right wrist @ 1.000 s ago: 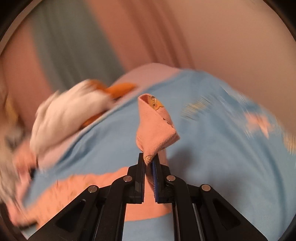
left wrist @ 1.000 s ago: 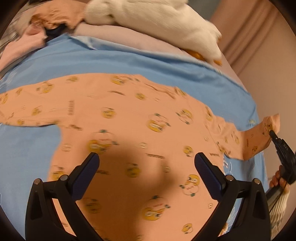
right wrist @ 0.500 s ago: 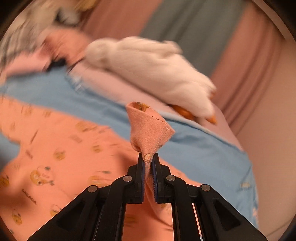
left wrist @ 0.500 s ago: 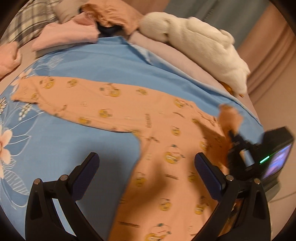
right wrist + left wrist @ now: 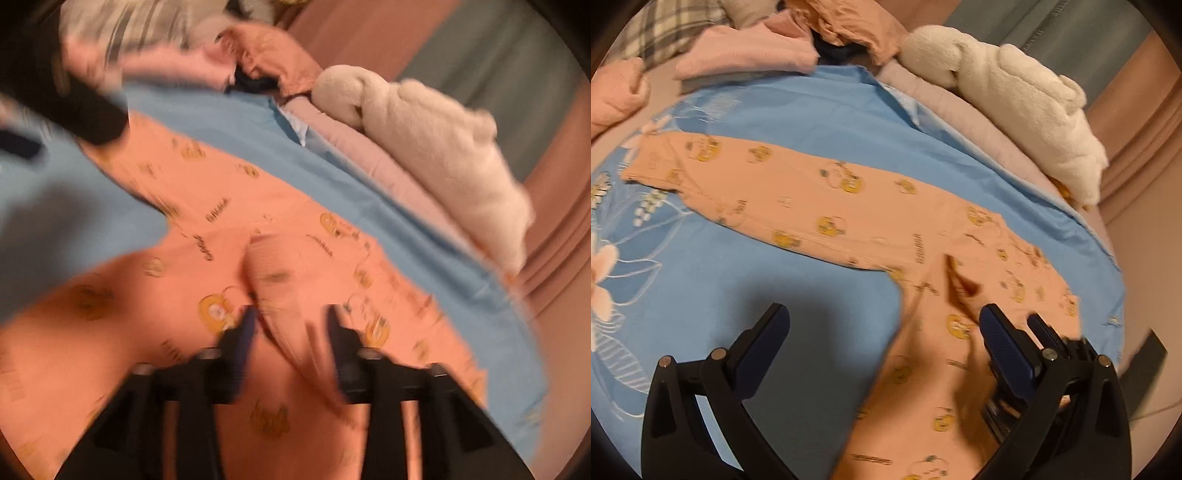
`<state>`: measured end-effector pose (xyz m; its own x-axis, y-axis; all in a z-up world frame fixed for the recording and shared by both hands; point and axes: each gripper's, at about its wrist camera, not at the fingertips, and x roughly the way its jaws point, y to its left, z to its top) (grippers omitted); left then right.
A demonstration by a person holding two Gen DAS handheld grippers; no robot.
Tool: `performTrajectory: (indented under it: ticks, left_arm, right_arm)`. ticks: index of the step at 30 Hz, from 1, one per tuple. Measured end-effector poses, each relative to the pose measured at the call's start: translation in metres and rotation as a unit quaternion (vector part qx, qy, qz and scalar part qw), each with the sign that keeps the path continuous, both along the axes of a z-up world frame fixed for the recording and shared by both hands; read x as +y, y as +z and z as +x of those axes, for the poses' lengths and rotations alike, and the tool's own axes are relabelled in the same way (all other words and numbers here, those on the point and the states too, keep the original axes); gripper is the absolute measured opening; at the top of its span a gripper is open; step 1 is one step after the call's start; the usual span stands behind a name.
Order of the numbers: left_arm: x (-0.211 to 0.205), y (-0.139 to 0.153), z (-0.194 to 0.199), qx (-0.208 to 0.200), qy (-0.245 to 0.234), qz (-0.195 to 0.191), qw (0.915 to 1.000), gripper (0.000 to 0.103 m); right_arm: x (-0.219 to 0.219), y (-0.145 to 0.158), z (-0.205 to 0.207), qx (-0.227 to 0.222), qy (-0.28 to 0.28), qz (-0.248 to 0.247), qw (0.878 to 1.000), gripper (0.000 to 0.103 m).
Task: Fold small clothes
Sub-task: 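Fold the held sleeve across the shirt body with the right gripper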
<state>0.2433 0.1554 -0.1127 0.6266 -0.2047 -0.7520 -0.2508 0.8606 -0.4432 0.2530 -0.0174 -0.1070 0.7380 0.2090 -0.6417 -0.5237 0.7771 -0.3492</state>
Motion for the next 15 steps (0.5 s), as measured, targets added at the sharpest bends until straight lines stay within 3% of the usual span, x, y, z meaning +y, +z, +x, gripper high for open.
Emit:
performTrajectory:
  ticks: [2, 4, 8, 10, 12, 14, 15]
  left_arm:
    - [-0.009, 0.0, 0.004, -0.008, -0.024, -0.034, 0.9991, 0.102]
    - [-0.02, -0.002, 0.009, -0.013, -0.048, -0.065, 0.9966, 0.102]
    - [-0.049, -0.019, 0.034, 0.001, -0.084, -0.132, 0.9876, 0.099]
    - [-0.061, -0.033, 0.048, 0.019, -0.086, -0.152, 0.9845, 0.088]
    - [-0.069, -0.045, 0.06, 0.035, -0.083, -0.16, 0.9829, 0.084]
    - [-0.075, -0.055, 0.073, 0.038, -0.064, -0.154, 0.9852, 0.07]
    - [-0.076, -0.057, 0.078, 0.029, -0.054, -0.149, 0.9869, 0.053]
  right_arm:
    - [-0.029, 0.017, -0.014, 0.026, 0.012, 0.068, 0.997, 0.057]
    - [-0.057, 0.023, -0.03, 0.04, 0.006, 0.114, 0.993, 0.057]
    - [-0.122, 0.021, -0.041, 0.087, -0.063, 0.208, 0.972, 0.06]
    - [-0.144, 0.017, -0.045, 0.098, -0.09, 0.24, 0.962, 0.06]
    - [-0.157, 0.013, -0.051, 0.093, -0.116, 0.249, 0.957, 0.06]
    - [-0.166, 0.011, -0.056, 0.089, -0.133, 0.26, 0.952, 0.06]
    - [-0.171, 0.01, -0.058, 0.087, -0.142, 0.268, 0.949, 0.06]
